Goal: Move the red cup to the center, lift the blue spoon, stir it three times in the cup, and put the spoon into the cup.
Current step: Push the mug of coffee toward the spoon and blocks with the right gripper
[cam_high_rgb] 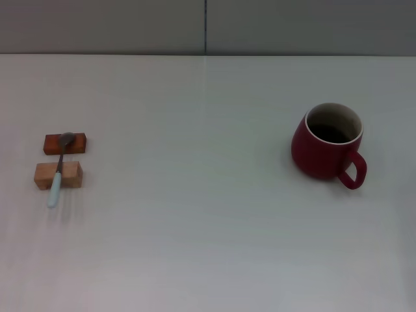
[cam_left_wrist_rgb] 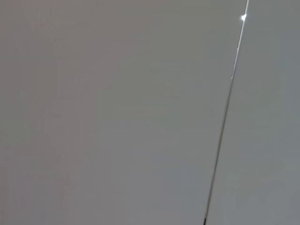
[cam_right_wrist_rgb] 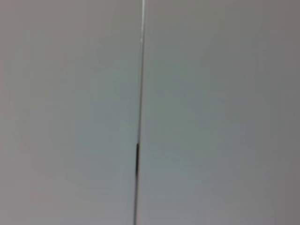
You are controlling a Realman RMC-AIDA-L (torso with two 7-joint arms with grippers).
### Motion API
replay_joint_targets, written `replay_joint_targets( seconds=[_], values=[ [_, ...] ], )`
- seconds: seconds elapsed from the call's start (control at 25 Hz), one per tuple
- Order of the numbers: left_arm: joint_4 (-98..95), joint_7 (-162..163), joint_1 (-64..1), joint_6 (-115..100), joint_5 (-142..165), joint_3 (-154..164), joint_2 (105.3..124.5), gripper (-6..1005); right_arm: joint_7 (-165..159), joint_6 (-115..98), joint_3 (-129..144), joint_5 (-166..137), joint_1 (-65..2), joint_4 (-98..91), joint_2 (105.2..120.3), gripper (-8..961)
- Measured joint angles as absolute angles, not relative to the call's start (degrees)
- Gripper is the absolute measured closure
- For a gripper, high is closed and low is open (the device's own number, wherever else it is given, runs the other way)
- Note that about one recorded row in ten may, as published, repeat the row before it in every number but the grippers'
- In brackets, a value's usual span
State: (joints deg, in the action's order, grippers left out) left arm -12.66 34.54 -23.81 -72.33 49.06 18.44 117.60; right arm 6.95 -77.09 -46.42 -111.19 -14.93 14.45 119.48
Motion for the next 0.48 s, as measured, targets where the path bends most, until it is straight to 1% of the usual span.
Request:
replay_joint_targets(
  seconds=[0.2,0.48],
  values=[
    [-12.66,34.54,-23.5,-72.42,49.04,18.34,117.6,171,6.95,-75.67,-42.77,-111.43,-16.2,11.85,119.21,888],
    [-12.66,34.54,-23.38,-72.69,48.95,18.27,117.6,171,6.96,-73.34,-37.32,-111.61,-19.19,7.25,119.11,906]
  ],
)
